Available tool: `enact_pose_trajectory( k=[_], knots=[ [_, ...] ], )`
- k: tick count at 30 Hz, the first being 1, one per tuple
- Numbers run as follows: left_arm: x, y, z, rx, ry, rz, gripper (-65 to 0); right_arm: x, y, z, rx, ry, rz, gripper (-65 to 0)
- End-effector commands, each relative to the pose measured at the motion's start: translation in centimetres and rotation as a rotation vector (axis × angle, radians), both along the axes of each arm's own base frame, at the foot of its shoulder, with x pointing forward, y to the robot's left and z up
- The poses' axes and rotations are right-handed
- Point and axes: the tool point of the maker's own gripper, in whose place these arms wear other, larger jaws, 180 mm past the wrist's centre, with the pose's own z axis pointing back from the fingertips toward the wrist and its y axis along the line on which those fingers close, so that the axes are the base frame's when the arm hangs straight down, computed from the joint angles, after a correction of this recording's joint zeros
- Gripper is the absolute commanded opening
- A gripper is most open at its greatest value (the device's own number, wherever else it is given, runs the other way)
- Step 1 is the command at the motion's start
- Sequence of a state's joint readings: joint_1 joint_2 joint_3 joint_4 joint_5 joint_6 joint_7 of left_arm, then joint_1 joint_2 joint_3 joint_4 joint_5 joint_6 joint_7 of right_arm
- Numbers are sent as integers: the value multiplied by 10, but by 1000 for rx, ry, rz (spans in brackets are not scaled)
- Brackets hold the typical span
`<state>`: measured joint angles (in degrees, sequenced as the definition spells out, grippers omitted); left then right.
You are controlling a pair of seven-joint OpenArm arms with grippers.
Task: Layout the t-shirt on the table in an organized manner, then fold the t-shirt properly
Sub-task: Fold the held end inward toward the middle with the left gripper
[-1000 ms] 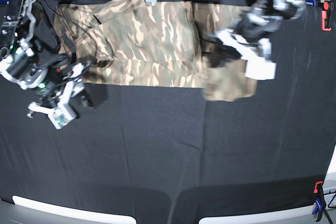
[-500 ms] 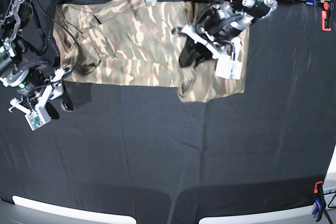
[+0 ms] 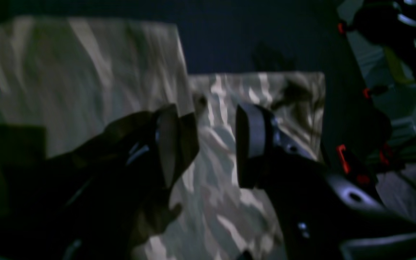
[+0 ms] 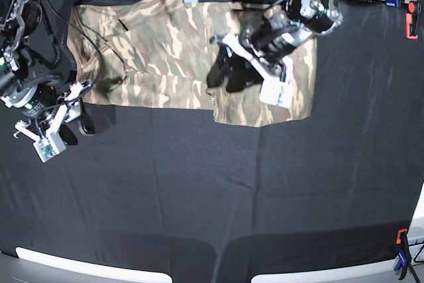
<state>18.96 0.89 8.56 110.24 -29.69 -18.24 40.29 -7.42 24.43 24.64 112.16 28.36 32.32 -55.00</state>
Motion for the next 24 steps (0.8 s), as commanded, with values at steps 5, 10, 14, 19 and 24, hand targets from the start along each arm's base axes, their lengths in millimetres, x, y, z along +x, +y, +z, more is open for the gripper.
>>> enact_pose_trajectory(
  k=[5, 10, 14, 19, 24],
  knots=[
    [22, 11, 7, 163, -116, 14, -404, 3, -10, 13, -44, -14, 0, -404],
    [38, 26, -2, 197, -142, 126, -404, 3, -11, 14, -47, -15, 3, -404],
    [37, 19, -28, 173, -114, 133, -404, 3, -11, 14, -47, -16, 3, -404],
    [29, -8, -62, 196, -113, 81, -404, 3, -11, 14, -47, -16, 3, -404],
    [46, -16, -91, 325, -87, 108, -404, 1, -12, 12, -50, -5, 1, -404]
  ],
)
